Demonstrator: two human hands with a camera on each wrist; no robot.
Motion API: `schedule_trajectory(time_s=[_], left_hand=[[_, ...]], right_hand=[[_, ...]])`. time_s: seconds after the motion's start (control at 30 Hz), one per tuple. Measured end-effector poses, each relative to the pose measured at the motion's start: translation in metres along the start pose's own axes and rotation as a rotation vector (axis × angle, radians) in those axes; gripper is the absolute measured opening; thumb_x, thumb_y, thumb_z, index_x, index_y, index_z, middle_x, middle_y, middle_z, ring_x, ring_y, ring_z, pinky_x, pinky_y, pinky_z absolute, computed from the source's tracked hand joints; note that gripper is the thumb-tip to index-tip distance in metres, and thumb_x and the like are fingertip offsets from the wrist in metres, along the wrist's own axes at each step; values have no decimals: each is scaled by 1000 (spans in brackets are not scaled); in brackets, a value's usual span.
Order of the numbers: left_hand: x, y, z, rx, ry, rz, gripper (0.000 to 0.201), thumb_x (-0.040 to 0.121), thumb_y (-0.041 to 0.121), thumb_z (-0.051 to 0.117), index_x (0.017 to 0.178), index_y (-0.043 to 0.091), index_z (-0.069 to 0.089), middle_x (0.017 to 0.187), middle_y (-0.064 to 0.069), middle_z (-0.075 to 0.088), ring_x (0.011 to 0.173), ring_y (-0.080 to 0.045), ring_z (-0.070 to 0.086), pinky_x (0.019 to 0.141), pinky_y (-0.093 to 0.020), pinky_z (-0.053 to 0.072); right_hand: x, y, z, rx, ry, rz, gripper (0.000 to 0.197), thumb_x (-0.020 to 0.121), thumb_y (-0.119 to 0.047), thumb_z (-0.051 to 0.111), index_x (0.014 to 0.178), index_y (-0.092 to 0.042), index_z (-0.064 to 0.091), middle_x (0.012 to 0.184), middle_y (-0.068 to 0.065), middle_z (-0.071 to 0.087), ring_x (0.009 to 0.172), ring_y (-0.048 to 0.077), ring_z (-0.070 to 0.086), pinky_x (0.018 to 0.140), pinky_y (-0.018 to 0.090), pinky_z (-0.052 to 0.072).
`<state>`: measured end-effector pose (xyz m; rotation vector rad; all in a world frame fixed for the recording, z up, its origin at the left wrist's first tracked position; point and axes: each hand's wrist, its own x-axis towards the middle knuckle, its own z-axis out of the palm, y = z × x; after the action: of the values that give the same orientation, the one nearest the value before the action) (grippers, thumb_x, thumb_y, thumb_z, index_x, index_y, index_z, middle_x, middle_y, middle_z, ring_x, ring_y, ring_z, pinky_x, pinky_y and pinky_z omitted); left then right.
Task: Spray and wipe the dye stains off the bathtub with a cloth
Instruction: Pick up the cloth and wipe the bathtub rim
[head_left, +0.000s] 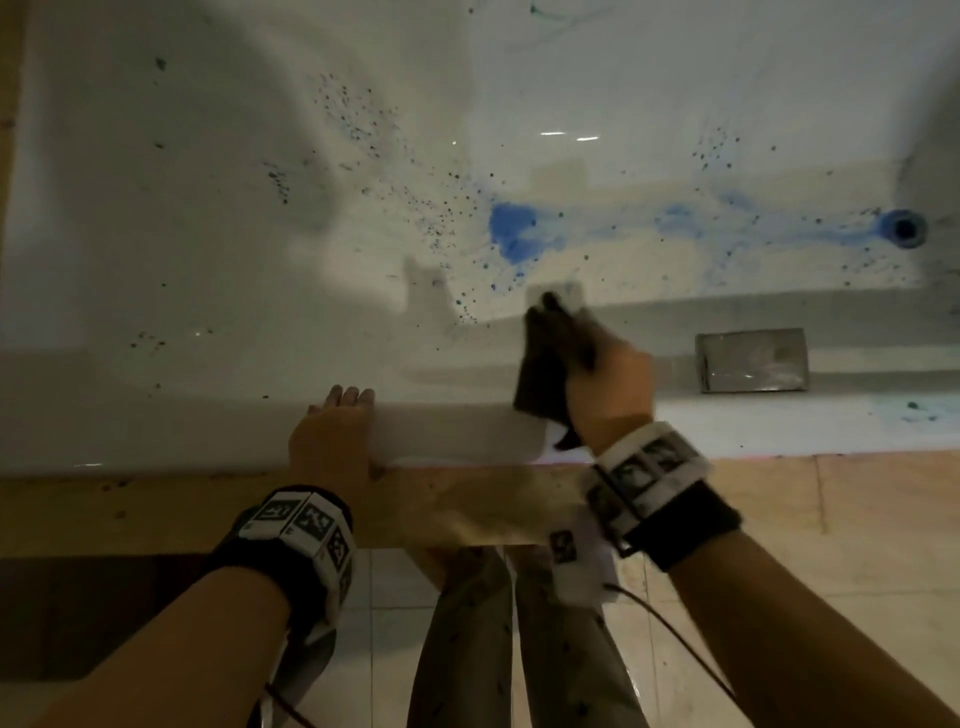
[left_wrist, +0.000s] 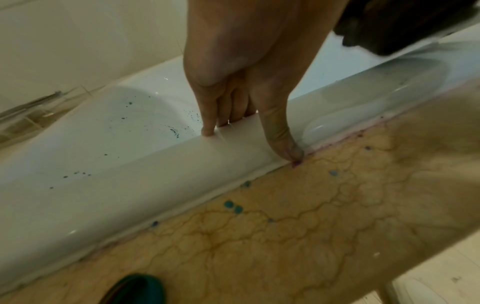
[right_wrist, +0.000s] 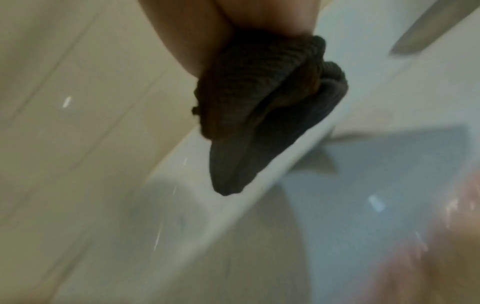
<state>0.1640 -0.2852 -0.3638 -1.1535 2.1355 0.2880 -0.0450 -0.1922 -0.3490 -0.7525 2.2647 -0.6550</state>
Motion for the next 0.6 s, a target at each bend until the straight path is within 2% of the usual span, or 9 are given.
schedule_trajectory(time_s=[0.1, 0.17, 0.23, 0.3, 0.4, 0.47, 0.5, 0.53, 0.6], left_hand=[[-1, 2, -1, -2, 6, -6, 79, 87, 33, 62, 148, 13, 17, 153, -5, 24, 142, -21, 21, 112, -32, 24], [-1, 2, 0, 0, 13, 2, 78, 88, 32, 61, 148, 12, 16, 153, -6, 23, 143, -21, 19, 113, -32, 24], [-1, 3, 1, 1, 18, 2, 76, 89, 30, 59, 148, 12, 15, 154, -6, 22, 143, -20, 18, 113, -32, 23], [0, 4, 1, 6, 6, 2, 77, 89, 32, 59, 148, 13, 14, 154, -5, 20, 143, -20, 18, 113, -32, 23], [2, 2, 0, 11, 1, 8, 81, 87, 37, 61, 148, 14, 13, 154, -4, 20, 143, -20, 18, 112, -32, 24], [1, 1, 0, 16, -3, 11, 81, 86, 39, 61, 148, 14, 15, 153, -4, 22, 142, -20, 21, 111, -32, 27], [1, 1, 0, 21, 1, 15, 81, 86, 39, 61, 147, 14, 16, 152, -4, 24, 141, -19, 23, 110, -31, 28], [1, 2, 0, 29, 10, 22, 80, 85, 40, 61, 147, 14, 17, 151, -4, 26, 140, -19, 26, 109, -30, 29], [1, 2, -2, 33, 14, 32, 79, 84, 40, 62, 146, 14, 20, 148, -3, 30, 137, -18, 30, 106, -28, 31]], right_hand=[[4, 33, -51, -145, 313, 9, 34, 96, -20, 46, 127, -11, 54, 115, 16, 64, 103, 33, 61, 85, 32, 44], [-7, 57, -60, -221, 360, 6, 35, 96, -17, 43, 128, -8, 52, 130, 17, 54, 107, 36, 58, 85, 35, 44], [-24, 71, -42, -235, 273, 125, 47, 94, -8, 45, 140, -13, 39, 151, 10, 28, 124, 37, 46, 100, 41, 38], [-40, 71, -8, -220, 186, 160, 65, 86, -2, 56, 144, -15, 31, 154, 11, 18, 133, 38, 34, 108, 47, 32], [-46, 49, 42, -289, 96, -100, 81, 73, -4, 73, 142, -8, 33, 150, 21, 23, 134, 41, 31, 109, 53, 28], [-44, 24, 58, -361, -47, -210, 74, 86, -10, 62, 147, -15, 20, 155, 14, 10, 141, 34, 16, 114, 41, 11], [-38, 16, 61, -361, -139, -219, 68, 91, -14, 54, 148, -18, 18, 156, 9, 9, 143, 29, 14, 115, 35, 9], [-25, 10, 60, -336, -192, -235, 58, 94, -18, 50, 146, -18, 24, 153, 8, 19, 140, 26, 22, 114, 30, 14], [8, -9, 42, -158, -169, -166, 40, 94, -19, 48, 134, -17, 46, 134, 11, 50, 124, 27, 46, 103, 29, 33]])
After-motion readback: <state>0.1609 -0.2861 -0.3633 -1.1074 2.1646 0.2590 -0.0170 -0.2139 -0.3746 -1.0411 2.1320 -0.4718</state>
